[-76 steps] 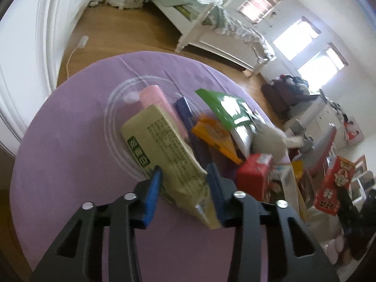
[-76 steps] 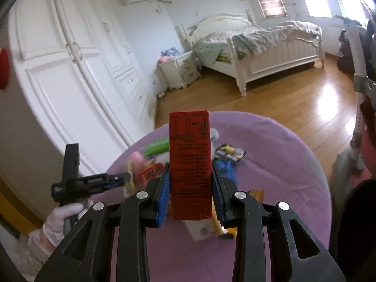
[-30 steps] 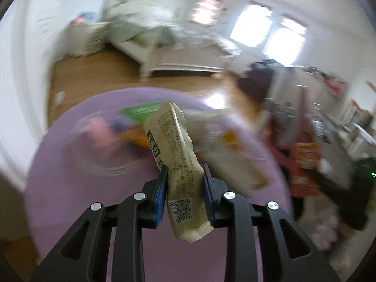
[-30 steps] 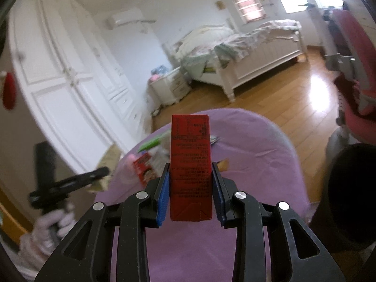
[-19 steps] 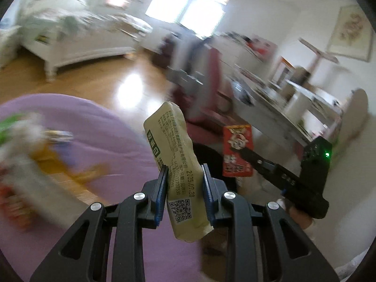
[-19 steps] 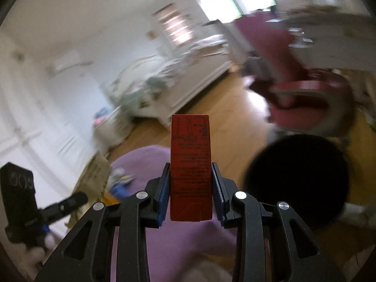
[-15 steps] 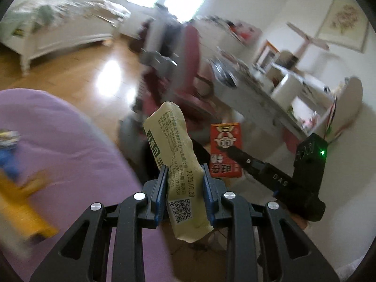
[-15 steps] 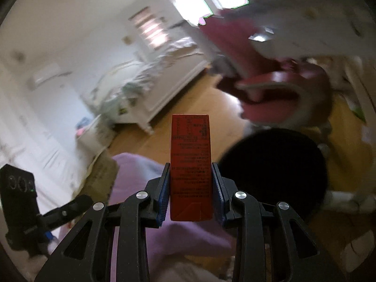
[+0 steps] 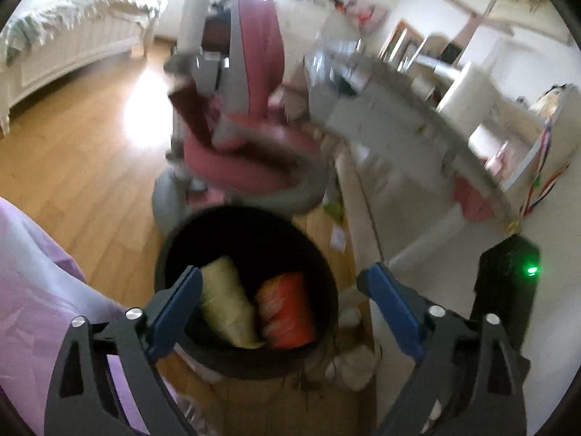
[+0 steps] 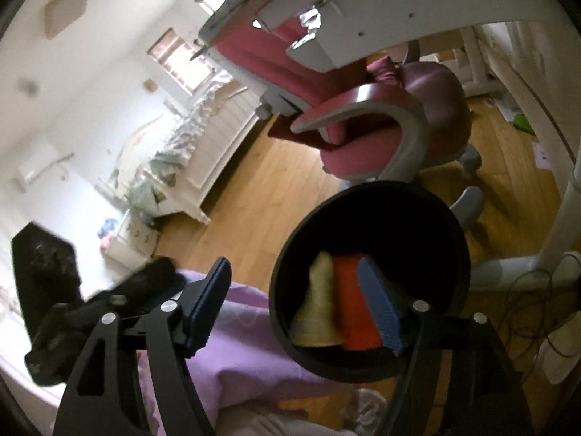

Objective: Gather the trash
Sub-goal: 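Grasp the beige wrapper with the left tool while the right tool carries the red box to the black bin, then drop both items into the black bin and return both tools to the table, then grasp the green sachet with the left tool while the right tool grasps the white drink box, then carry both items to the black bin and release them inside, then grasp the pink hair roller with the left tool while the right tool grasps the red milk carton, then carry the roller and carton to the black bin and release them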

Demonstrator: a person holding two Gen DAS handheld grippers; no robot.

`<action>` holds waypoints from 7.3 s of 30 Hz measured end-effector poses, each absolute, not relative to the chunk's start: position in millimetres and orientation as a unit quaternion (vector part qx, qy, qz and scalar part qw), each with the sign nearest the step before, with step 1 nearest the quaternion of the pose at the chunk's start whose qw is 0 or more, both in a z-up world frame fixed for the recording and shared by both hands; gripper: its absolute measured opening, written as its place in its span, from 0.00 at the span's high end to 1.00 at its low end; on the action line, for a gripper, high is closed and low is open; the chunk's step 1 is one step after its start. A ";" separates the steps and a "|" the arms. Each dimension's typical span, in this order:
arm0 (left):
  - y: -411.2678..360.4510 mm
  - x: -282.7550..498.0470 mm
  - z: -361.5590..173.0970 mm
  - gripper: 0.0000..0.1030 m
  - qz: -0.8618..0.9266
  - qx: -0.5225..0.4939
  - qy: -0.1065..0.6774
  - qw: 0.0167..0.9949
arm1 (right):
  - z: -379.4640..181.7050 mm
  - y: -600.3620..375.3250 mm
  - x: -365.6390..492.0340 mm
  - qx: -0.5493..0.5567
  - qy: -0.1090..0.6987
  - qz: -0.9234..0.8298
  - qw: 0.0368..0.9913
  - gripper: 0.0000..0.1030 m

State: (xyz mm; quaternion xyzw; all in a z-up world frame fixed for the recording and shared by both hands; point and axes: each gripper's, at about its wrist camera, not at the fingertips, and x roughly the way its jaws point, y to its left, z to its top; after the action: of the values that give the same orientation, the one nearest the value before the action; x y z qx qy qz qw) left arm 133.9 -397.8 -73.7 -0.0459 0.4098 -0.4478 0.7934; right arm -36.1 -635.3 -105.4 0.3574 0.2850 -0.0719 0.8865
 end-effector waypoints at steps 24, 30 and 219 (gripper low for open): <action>-31.0 96.0 -20.6 0.09 -0.153 -0.098 0.304 0.935 | -23.5 -342.5 19.2 0.119 0.325 0.245 0.906 0.30; 3.4 155.3 -43.6 0.09 -0.147 0.044 0.344 0.926 | -16.4 -239.1 19.7 -0.036 0.334 0.319 0.886 0.30; -332.5 107.7 -4.4 0.66 -0.402 -0.036 0.316 0.858 | -34.3 -625.8 -30.2 0.316 0.184 0.003 0.931 0.48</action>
State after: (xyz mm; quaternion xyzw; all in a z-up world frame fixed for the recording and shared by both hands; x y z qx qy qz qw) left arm 107.7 -332.5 -4.4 -0.0360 0.3164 -0.4025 0.8583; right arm -30.2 -625.8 -34.3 0.3156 0.1838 0.0031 0.9309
